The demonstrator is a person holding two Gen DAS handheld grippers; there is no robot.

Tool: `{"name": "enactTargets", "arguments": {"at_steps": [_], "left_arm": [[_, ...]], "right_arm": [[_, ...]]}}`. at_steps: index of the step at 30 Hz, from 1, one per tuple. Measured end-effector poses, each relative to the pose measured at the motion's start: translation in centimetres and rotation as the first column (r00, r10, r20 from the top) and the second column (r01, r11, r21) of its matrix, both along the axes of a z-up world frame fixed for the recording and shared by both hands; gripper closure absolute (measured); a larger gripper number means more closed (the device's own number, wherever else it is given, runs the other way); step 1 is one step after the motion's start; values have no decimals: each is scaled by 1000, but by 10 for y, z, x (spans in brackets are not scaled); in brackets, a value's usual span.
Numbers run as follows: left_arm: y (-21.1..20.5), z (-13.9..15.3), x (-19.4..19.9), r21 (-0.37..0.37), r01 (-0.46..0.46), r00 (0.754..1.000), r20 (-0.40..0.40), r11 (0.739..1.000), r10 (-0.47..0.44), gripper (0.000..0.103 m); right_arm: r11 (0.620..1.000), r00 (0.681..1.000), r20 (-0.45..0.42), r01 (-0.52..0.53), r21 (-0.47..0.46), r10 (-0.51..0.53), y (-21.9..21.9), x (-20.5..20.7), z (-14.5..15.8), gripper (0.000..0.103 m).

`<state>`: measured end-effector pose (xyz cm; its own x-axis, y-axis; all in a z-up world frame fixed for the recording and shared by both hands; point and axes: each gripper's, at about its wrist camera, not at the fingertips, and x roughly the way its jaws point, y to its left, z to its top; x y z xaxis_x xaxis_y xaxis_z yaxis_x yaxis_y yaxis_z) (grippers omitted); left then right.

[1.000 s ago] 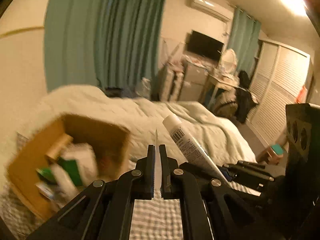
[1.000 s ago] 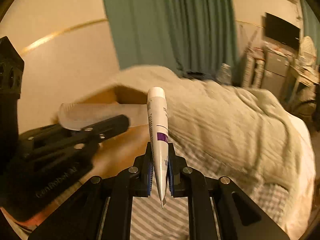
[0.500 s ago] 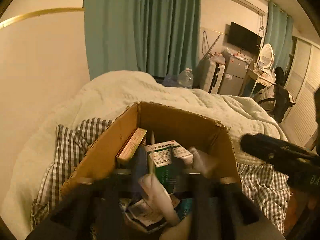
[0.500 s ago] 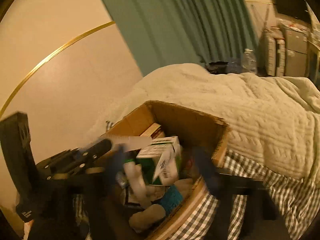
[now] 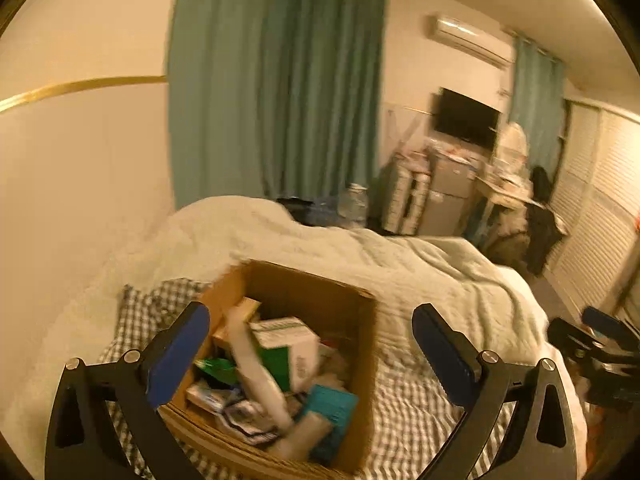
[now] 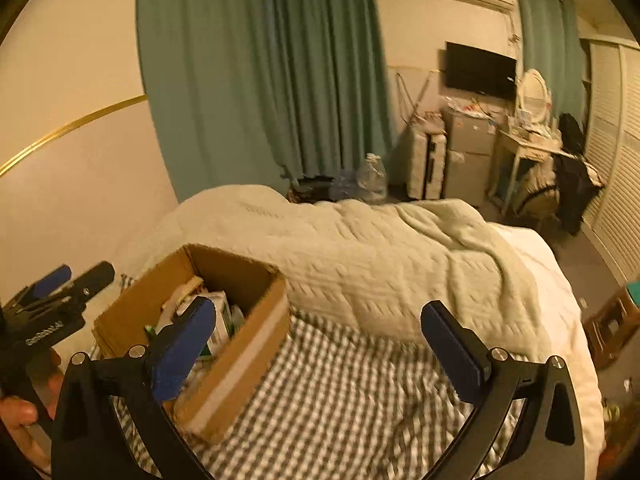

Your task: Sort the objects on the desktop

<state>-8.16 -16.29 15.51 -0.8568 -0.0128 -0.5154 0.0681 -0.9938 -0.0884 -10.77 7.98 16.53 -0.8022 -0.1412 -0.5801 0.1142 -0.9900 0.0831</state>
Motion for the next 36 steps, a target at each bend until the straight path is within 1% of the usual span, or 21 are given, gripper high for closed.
{"name": "enactTargets", "arguments": {"at_steps": [1,2,3,4,5,6,7,8,9,10,11,12,14,15,16,18,21,23,25,30,36], "left_arm": [[9,-6,4,-7,17,1000,7,1000,-17,0],[14,-13,8,-17,8,1000,7,1000,-8,0],[18,-24,12,-33,-23,1000,9,999,23,0],[21,-44,20,-48,-68,998,14,996,69,0],[24,-59,26,-53,-88,996,11,995,89,0],[27,-73,31,-57,-91,996,8,994,92,0],[32,-88,35,-75,-80,997,16,994,81,0],[36,-97,35,-103,-64,997,24,993,67,0],[39,-102,35,-132,-58,998,27,990,62,0],[43,-103,33,-170,-71,997,22,983,76,0],[44,-101,32,-183,-83,996,14,980,87,0],[45,-99,32,-181,-88,996,5,980,91,0],[43,-92,38,-149,-86,996,-22,985,84,0],[42,-90,40,-137,-105,994,-32,985,102,0],[40,-88,41,-126,-129,991,-35,984,125,0],[36,-89,41,-110,-140,990,-30,984,138,0],[33,-93,39,-108,-141,990,-6,984,142,0],[30,-94,41,-93,-146,989,-12,985,145,0],[29,-95,40,-83,-129,992,-4,988,129,0],[34,-100,39,-110,-125,992,4,986,126,0],[36,-101,40,-87,-100,995,19,991,102,0]], "right_arm": [[1000,1000,-2,4,7,-4,1,5,-1,1],[999,1000,-14,20,28,-19,3,13,-4,1],[998,999,-33,37,54,-36,4,19,-9,1],[995,996,-62,66,80,-61,4,26,-18,1],[989,991,-94,109,102,-99,5,36,-36,1],[986,988,-106,127,106,-116,5,42,-50,1],[985,983,-128,145,92,-133,8,50,-67,1],[987,978,-154,149,56,-139,11,59,-85,1],[991,981,-148,132,33,-126,14,60,-98,1],[993,988,-111,115,28,-111,16,56,-110,1],[992,992,-53,121,34,-119,18,47,-121,1],[991,991,-35,131,30,-130,19,43,-124,1],[991,990,-32,134,2,-134,24,39,-126,1],[991,991,-32,132,-6,-133,26,38,-126,1],[991,990,-39,134,-5,-134,27,38,-124,1],[990,989,-57,139,6,-139,27,42,-124,1],[989,987,-61,149,11,-148,24,42,-124,1],[988,986,-64,154,7,-153,23,43,-123,1],[988,986,-66,153,5,-152,23,44,-123,1],[989,987,-57,150,19,-149,20,42,-126,1],[989,988,-52,144,24,-143,19,42,-129,1]]}}
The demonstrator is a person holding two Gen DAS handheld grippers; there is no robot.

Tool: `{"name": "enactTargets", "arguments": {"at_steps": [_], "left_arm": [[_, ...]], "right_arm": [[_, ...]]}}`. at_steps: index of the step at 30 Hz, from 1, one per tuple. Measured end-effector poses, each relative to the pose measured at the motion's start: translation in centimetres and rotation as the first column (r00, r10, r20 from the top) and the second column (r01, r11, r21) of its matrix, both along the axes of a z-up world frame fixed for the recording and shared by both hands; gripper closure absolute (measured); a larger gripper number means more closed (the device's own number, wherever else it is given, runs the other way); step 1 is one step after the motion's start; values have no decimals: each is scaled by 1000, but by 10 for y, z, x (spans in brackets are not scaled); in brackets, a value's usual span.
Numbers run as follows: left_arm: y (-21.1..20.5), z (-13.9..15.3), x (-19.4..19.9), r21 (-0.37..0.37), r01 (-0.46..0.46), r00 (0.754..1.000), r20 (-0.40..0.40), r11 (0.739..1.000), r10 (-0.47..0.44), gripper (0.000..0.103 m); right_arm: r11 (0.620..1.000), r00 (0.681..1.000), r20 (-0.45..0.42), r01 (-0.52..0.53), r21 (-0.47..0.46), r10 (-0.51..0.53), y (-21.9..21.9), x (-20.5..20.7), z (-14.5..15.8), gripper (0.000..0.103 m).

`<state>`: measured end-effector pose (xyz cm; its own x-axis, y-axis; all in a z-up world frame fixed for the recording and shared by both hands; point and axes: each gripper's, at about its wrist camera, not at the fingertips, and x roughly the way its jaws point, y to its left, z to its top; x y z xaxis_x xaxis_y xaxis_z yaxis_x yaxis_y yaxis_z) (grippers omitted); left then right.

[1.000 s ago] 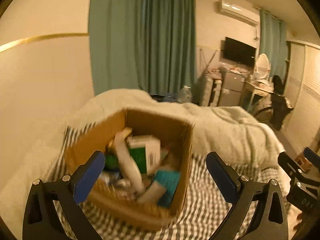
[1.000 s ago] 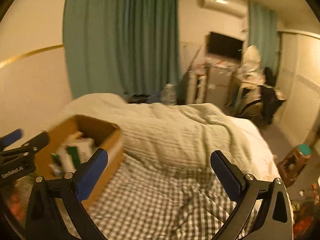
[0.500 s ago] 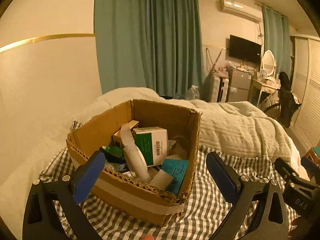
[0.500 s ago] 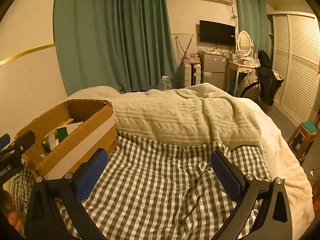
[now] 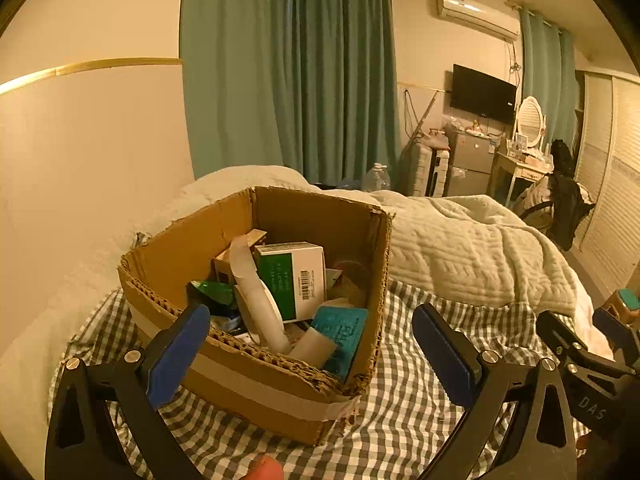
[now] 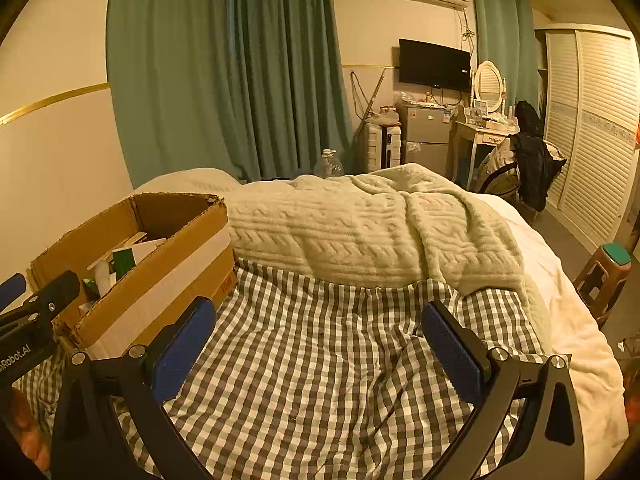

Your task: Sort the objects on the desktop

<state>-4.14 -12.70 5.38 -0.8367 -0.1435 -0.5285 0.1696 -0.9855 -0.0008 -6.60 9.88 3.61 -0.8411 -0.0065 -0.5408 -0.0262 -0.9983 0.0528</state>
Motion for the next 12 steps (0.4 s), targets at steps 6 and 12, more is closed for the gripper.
{"name": "enactTargets", "arguments": {"at_steps": [6,12], "left_arm": [[2,-1,2,9,3,1000,5,1000,-3,0],[-1,-2,10,70,5,1000,-5,998,-4,0]], "right_arm": [[1000,1000,12,-8,2,8,-1,-1,-4,1],[1000,1000,15,-13,4,13,-3,-1,-7,1]]}}
